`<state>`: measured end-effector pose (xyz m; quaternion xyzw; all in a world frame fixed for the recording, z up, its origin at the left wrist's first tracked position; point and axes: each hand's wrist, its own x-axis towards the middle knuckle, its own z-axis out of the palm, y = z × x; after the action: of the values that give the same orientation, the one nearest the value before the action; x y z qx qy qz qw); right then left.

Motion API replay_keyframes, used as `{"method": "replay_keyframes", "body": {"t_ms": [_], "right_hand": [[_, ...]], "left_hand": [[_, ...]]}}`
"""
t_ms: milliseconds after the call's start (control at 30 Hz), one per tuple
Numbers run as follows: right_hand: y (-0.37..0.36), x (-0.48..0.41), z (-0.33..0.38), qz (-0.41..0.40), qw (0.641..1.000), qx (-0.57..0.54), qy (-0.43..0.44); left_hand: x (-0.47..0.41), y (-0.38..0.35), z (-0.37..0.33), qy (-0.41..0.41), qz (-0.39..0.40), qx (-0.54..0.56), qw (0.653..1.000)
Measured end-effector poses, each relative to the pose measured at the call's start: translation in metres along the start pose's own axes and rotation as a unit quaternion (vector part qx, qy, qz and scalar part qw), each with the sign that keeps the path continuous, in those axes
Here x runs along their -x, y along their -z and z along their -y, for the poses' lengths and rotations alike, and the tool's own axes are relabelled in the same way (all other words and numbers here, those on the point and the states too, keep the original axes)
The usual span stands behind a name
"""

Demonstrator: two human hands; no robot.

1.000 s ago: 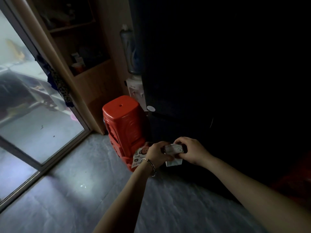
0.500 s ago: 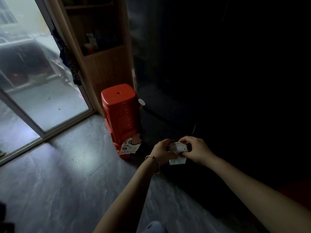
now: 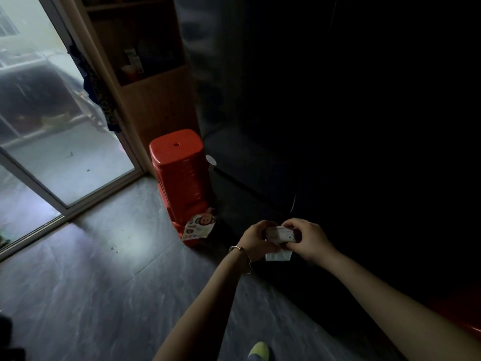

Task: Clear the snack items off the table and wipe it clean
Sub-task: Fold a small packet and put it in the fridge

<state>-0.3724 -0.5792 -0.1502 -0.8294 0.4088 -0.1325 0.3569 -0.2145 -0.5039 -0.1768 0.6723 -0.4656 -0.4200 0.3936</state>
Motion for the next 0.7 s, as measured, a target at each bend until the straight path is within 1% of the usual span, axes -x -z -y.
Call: {"method": "replay_keyframes", "body": {"t_ms": [67,133,200,233,267,333,400,433,467,633,700], "right_hand": [[0.004,-0.005,-0.002,-0.002,1.000,-0.002,-0.004],[0.008,-0.011,-0.005,-0.003,1.000,-0.001,-0.007],[0.011,-0.015,-0.008,-0.001,1.000,0.002,-0.018],[0.012,-0.017,-0.011,0.000,1.000,0.004,-0.024],[0.013,-0.019,-0.013,0.001,1.000,0.003,-0.027],[0.015,-0.021,-0.019,0.001,1.000,-0.002,-0.030],[0.017,-0.022,-0.023,0.002,0.999,-0.003,-0.035],[0.017,-0.023,-0.025,0.002,0.999,-0.002,-0.038],[0.016,-0.024,-0.026,0.002,0.999,-0.003,-0.040],[0.016,-0.026,-0.034,0.009,0.999,-0.003,-0.053],[0.015,-0.027,-0.037,0.006,0.998,-0.002,-0.058]], "left_hand": [[-0.007,0.000,-0.003,0.004,0.021,0.073,0.997],[-0.016,0.000,-0.009,0.008,0.034,0.160,0.986],[-0.024,-0.001,-0.016,0.030,0.016,0.239,0.970],[-0.028,-0.001,-0.019,0.055,-0.008,0.281,0.958],[-0.033,-0.002,-0.019,0.084,-0.033,0.337,0.937],[-0.043,-0.003,-0.015,0.132,-0.057,0.469,0.871],[-0.053,-0.004,-0.008,0.160,-0.070,0.561,0.809],[-0.059,-0.006,-0.005,0.172,-0.080,0.582,0.791],[-0.064,-0.007,-0.002,0.184,-0.092,0.590,0.781],[-0.095,-0.019,0.014,0.233,-0.137,0.579,0.769],[-0.110,-0.022,0.018,0.250,-0.146,0.587,0.756]]}}
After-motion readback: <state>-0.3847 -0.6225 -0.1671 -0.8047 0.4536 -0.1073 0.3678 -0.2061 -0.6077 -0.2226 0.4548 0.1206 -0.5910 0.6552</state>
